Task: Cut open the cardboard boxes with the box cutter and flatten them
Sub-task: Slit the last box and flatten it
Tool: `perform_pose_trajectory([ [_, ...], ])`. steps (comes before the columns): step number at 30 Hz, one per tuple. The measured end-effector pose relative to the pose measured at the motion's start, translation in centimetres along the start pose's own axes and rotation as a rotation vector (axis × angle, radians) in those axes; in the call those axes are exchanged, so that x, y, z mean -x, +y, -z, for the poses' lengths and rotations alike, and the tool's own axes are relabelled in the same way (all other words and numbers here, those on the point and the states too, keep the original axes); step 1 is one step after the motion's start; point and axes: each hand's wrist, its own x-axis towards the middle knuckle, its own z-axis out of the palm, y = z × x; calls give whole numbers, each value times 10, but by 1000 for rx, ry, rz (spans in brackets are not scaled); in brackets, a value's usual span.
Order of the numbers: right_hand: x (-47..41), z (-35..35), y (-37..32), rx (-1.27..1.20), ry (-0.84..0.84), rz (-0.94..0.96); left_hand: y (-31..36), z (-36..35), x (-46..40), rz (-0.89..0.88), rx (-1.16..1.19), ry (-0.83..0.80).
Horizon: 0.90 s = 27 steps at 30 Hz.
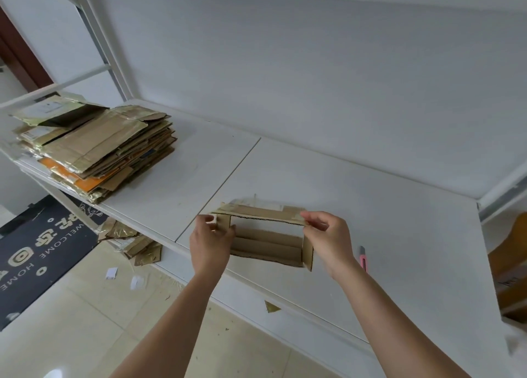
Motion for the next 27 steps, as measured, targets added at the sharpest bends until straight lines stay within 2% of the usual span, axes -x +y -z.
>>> perform_pose_trajectory([
  [3,-1,6,1,105,-45,77,-2,5,-2,24,132,-61],
  [5,-2,10,3,297,-155,176,-7,13,-11,256,400,-145],
  [7,-1,11,10,507,-363,259,-15,24,-19,492,696,-287],
  [8,0,9,16,582,-483,263,-20,30,-22,563,755,-314],
  [9,2,6,23,642,-590,240,-25,34,-26,616,763,-308],
  [11,5,-3,37,750,-713,155,-36,38,-32,655,671,-171],
  [13,7,-14,47,860,-729,129,-45,40,-32,583,486,-28],
  [15,5,-27,53,939,-651,247,-51,36,-30,317,184,-11],
  [17,2,-38,57,1008,-562,344,-55,26,-30,2,-72,-197],
  [19,0,-47,61,1115,-456,406,-55,16,-32,-181,-363,-491],
  [21,1,-53,67,1204,-384,426,-58,8,-33,-223,-603,-656],
  [23,1,-54,76,1220,-413,365,-63,5,-33,-220,-670,-642],
  [27,-5,-52,94,1254,-527,267,-65,3,-31,-210,-650,-584],
])
